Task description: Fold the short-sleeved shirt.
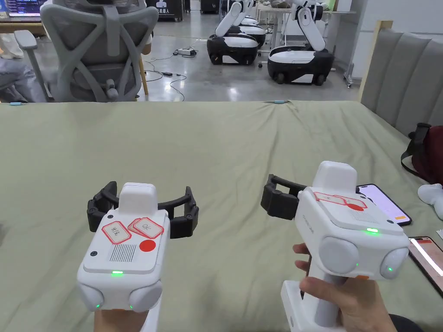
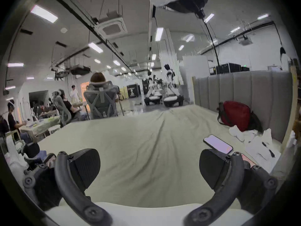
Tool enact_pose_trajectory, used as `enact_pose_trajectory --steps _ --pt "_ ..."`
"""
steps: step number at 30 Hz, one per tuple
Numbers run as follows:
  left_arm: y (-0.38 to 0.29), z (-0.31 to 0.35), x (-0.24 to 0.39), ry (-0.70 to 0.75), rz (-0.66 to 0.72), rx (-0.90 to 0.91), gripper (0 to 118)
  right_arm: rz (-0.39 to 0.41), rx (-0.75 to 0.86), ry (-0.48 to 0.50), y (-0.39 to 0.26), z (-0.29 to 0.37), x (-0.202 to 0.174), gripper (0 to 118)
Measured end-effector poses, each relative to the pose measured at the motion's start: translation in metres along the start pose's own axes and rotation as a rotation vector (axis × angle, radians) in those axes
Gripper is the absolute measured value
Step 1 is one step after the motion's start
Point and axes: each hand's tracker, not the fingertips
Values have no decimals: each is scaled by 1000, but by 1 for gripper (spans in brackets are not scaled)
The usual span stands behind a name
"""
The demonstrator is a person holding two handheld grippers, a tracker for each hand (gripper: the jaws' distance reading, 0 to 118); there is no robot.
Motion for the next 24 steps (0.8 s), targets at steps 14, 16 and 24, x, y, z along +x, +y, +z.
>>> enact_pose_trajectory --steps 14,16,24 --pt "-3 1 -2 5 6 -1 118 118 139 -67 -7 8 -13 118" --pt "-4 1 -2 9 9 -7 118 128 142 -58 -7 8 -12 118" --pt "-8 1 1 -1 12 -17 118 156 195 -25 -11 11 -14 118"
